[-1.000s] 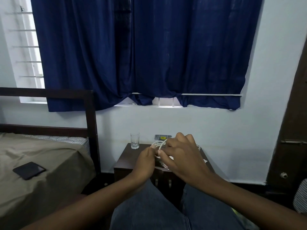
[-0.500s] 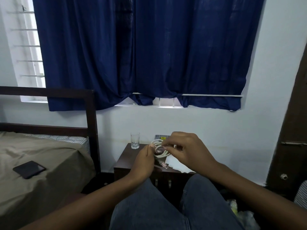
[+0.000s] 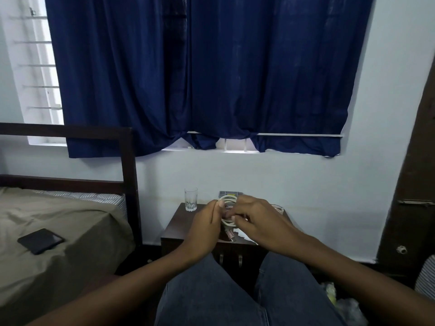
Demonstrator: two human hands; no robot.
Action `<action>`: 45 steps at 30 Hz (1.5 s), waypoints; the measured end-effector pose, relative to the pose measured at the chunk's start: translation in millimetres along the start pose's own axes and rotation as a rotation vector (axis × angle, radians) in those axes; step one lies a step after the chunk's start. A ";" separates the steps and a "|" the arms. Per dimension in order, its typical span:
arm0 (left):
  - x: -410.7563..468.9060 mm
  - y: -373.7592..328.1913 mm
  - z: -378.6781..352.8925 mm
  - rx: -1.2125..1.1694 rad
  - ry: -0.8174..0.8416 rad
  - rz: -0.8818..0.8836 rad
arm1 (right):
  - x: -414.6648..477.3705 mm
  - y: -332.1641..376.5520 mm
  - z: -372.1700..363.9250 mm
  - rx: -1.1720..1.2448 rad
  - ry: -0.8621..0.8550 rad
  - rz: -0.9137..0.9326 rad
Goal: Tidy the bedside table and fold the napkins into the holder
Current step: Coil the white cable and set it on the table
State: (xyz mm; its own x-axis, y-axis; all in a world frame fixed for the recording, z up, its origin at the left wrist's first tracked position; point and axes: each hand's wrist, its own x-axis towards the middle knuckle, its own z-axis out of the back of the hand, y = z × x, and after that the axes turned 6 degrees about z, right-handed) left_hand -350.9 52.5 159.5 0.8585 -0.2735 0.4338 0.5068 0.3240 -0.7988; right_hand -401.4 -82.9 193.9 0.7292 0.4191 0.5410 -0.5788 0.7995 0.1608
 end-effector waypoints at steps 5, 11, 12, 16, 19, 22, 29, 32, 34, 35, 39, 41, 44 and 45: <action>3.7 0.5 2.6 -0.339 0.045 0.239 | 5.8 -1.1 26.3 0.395 -0.308 -0.182; 3.8 -10.3 -2.6 -0.805 0.136 0.407 | 0.3 -20.8 15.8 0.920 -0.174 -0.622; 3.4 -10.8 -1.9 -0.826 0.134 0.407 | -0.6 -21.5 11.8 1.022 -0.062 -0.625; 3.5 -13.7 3.8 -0.870 0.119 0.406 | -1.7 -20.0 5.2 1.045 0.087 -0.526; 1.4 -17.1 3.9 -0.819 0.117 0.387 | -1.6 -18.1 -3.8 0.840 0.015 -0.464; -1.1 -20.5 5.3 -0.709 0.077 0.328 | -6.3 -15.0 -19.6 0.660 0.032 -0.401; -4.8 -36.0 15.2 -0.691 0.008 0.190 | -16.6 -9.4 -41.8 0.465 0.068 -0.326; -7.5 -39.6 15.9 -0.649 -0.006 0.114 | -16.2 -5.5 -38.0 0.497 0.022 -0.286; -5.5 -34.3 16.6 -0.570 -0.047 0.062 | -15.3 -3.9 -31.1 0.520 -0.003 -0.279; -3.7 -30.0 16.6 -0.525 -0.085 0.034 | -14.7 -2.9 -28.1 0.538 -0.015 -0.279; 2.7 -14.5 15.6 -0.335 -0.273 -0.030 | -10.4 -0.8 -25.1 0.406 -0.071 -0.262; 1.4 -11.8 13.7 -0.311 -0.288 -0.036 | -8.2 -0.9 -25.0 0.334 -0.088 -0.269; -1.5 -13.6 12.7 -0.363 -0.267 -0.021 | -5.4 -5.5 -18.5 0.332 -0.127 -0.298; -2.1 -14.9 13.3 -0.390 -0.257 -0.011 | -4.9 -7.8 -15.2 0.320 -0.134 -0.312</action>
State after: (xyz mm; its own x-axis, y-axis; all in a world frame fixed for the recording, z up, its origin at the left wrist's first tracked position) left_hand -359.1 60.3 176.0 0.8698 -0.0256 0.4927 0.4908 -0.0561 -0.8694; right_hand -394.9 -84.6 177.5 0.8448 0.1032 0.5250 -0.4382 0.6964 0.5683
